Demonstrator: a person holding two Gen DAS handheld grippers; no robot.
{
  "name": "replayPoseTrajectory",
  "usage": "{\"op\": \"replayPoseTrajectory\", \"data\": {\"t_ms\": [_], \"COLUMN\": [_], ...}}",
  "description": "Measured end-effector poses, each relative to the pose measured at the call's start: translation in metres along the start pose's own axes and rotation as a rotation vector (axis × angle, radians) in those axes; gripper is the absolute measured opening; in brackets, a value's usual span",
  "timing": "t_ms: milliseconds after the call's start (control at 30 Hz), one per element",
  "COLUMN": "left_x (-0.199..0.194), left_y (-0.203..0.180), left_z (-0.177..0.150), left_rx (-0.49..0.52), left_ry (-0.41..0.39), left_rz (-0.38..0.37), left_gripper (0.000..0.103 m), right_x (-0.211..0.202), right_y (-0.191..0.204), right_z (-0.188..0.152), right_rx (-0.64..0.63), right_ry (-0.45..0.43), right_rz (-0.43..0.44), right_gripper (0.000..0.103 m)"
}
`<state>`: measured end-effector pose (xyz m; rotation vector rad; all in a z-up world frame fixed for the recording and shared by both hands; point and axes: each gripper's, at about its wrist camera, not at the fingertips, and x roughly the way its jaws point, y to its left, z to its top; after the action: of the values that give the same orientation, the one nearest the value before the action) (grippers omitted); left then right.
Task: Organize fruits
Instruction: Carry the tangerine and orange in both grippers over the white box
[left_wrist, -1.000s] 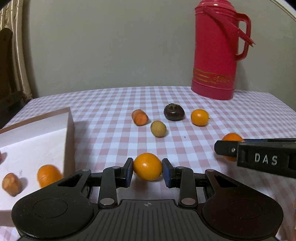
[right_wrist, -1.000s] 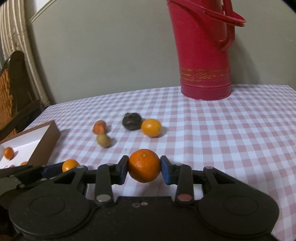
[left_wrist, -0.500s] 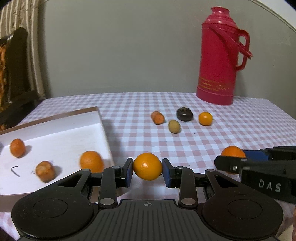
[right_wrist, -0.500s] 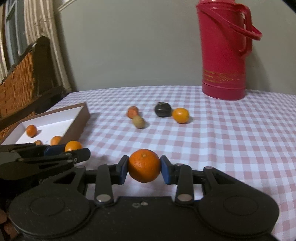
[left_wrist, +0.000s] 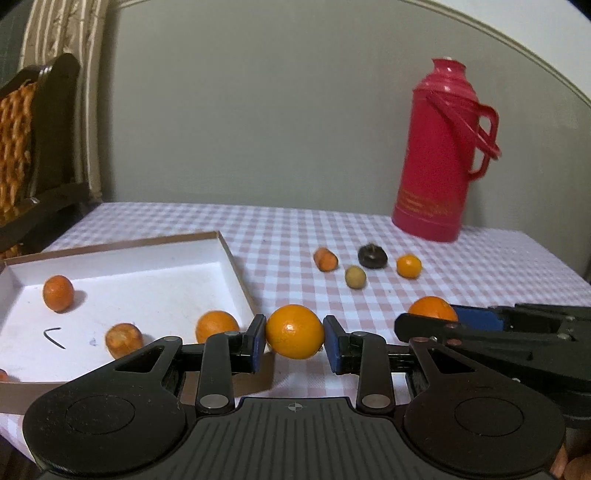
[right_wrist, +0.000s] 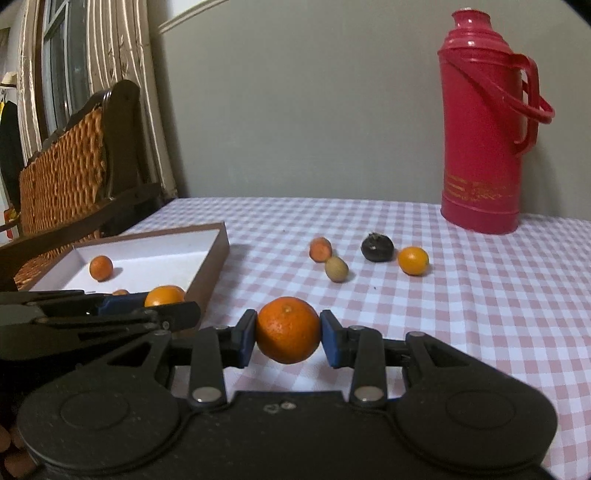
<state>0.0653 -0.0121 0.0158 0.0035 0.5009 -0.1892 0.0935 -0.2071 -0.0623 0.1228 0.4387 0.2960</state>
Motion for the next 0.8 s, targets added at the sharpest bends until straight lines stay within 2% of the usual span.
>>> {"op": "replayPoseTrajectory", "data": {"t_ms": [300, 800], "left_x": [-0.013, -0.030], "left_y": [0.022, 0.087], "left_z": [0.003, -0.001], "left_rx": [-0.039, -0.134], "left_ry": [-0.029, -0.064], "left_rz": [0.059, 0.206], "left_gripper": [0.034, 0.034], "right_x": [-0.001, 0.013], "right_y": [0.012, 0.064], "right_z": [0.008, 0.019], "right_rx": [0.004, -0.038], "right_ry": [-0.051, -0.124], "right_rz": [0.034, 0.141], "right_gripper": [0.028, 0.028]}}
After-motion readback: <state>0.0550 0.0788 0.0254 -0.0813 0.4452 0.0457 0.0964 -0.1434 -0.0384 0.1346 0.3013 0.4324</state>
